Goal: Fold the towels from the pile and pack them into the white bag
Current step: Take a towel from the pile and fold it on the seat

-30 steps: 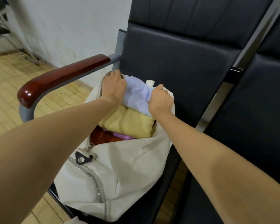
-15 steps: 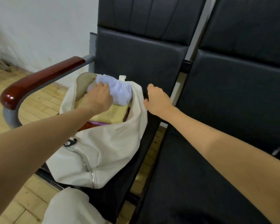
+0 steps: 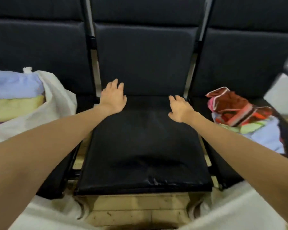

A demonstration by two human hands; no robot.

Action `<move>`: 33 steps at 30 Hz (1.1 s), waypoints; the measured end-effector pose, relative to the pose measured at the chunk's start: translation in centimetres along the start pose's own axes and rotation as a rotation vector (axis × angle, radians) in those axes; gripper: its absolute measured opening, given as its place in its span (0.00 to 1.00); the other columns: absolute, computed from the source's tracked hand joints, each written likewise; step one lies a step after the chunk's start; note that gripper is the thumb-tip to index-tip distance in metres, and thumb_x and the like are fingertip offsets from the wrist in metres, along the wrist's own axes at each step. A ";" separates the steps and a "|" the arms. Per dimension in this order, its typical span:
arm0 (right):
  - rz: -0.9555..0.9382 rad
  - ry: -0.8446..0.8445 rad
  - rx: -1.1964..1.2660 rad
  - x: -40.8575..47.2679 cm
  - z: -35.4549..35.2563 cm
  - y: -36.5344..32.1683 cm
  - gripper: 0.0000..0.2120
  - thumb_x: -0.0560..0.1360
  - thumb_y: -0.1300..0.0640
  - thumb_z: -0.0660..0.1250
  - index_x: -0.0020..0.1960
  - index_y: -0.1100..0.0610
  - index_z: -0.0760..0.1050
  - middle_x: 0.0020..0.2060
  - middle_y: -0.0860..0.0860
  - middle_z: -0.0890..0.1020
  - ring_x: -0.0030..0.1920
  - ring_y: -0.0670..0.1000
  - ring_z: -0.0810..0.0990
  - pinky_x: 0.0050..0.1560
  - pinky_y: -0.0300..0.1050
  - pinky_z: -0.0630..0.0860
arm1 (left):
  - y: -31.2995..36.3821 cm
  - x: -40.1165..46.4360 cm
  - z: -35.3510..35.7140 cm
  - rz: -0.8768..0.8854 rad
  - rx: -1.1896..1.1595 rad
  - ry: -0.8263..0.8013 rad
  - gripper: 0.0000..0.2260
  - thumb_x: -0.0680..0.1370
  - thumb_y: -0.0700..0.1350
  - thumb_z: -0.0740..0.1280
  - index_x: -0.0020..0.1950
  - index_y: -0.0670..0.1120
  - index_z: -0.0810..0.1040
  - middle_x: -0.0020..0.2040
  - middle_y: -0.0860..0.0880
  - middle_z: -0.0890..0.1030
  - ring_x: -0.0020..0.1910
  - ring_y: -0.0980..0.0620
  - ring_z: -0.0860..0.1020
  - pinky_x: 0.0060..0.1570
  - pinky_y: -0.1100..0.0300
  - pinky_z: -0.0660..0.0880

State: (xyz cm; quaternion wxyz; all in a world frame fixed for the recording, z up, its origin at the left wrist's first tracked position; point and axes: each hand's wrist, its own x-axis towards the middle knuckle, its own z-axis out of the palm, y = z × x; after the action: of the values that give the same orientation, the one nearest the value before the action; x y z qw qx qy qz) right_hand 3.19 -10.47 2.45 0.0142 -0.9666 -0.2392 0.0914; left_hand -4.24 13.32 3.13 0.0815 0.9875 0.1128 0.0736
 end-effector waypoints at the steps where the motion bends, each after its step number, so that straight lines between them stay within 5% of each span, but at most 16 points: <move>1: 0.063 -0.005 0.029 -0.9 0.7 2.9 0.35 0.76 0.55 0.65 0.75 0.62 0.51 0.70 0.61 0.62 0.70 0.62 0.62 0.65 0.55 0.66 | 2.5 0.4 0.6 0.031 0.001 -0.024 0.24 0.81 0.47 0.59 0.75 0.40 0.59 0.77 0.39 0.55 0.74 0.39 0.56 0.69 0.44 0.62; 14: 0.487 0.203 0.390 -9.7 7.2 29.0 0.39 0.75 0.60 0.66 0.77 0.59 0.46 0.75 0.61 0.56 0.70 0.65 0.62 0.68 0.60 0.63 | 29.6 4.9 10.7 0.467 0.004 -0.419 0.26 0.80 0.50 0.62 0.76 0.44 0.61 0.78 0.43 0.53 0.76 0.42 0.51 0.71 0.47 0.59; 18: 0.460 0.349 0.470 -8.7 8.3 31.2 0.36 0.75 0.60 0.66 0.77 0.60 0.50 0.75 0.59 0.59 0.72 0.61 0.62 0.71 0.55 0.62 | 35.2 7.3 13.7 0.490 -0.161 -0.545 0.22 0.77 0.52 0.66 0.69 0.46 0.71 0.69 0.44 0.69 0.69 0.41 0.66 0.67 0.47 0.66; 21: 0.447 0.437 0.521 -8.1 9.3 31.7 0.35 0.75 0.61 0.65 0.77 0.61 0.51 0.74 0.58 0.60 0.73 0.57 0.62 0.72 0.50 0.60 | 38.7 8.0 15.5 0.389 -0.452 -0.564 0.17 0.77 0.48 0.68 0.64 0.44 0.74 0.60 0.46 0.77 0.59 0.47 0.75 0.59 0.54 0.73; 26: 0.441 0.504 0.685 -7.9 10.7 32.0 0.31 0.78 0.56 0.63 0.76 0.61 0.53 0.70 0.57 0.67 0.68 0.55 0.68 0.65 0.41 0.63 | 43.2 7.4 16.5 0.046 -0.922 -0.552 0.20 0.77 0.46 0.69 0.67 0.42 0.71 0.52 0.49 0.75 0.51 0.53 0.75 0.50 0.61 0.73; 30: 0.513 0.589 0.843 -7.9 9.8 31.7 0.26 0.76 0.66 0.61 0.72 0.61 0.60 0.53 0.52 0.74 0.51 0.50 0.75 0.46 0.32 0.65 | 43.8 7.5 16.3 -0.142 -1.125 -0.544 0.08 0.78 0.43 0.68 0.54 0.40 0.78 0.49 0.43 0.81 0.48 0.45 0.80 0.49 0.54 0.79; 33: 0.636 0.729 0.961 -8.1 8.6 31.0 0.19 0.76 0.65 0.60 0.66 0.62 0.65 0.46 0.55 0.76 0.45 0.52 0.77 0.37 0.30 0.67 | 43.1 7.5 13.7 -0.156 -1.261 -0.490 0.05 0.80 0.40 0.65 0.47 0.41 0.79 0.39 0.46 0.81 0.35 0.52 0.79 0.33 0.66 0.77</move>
State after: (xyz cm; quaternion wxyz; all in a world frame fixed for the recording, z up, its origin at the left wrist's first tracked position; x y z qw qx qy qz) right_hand 8.86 -41.82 -6.79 0.4941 -0.8453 0.1436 -0.1442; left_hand 14.35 -28.27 -1.59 0.6700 0.7282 0.0976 -0.1068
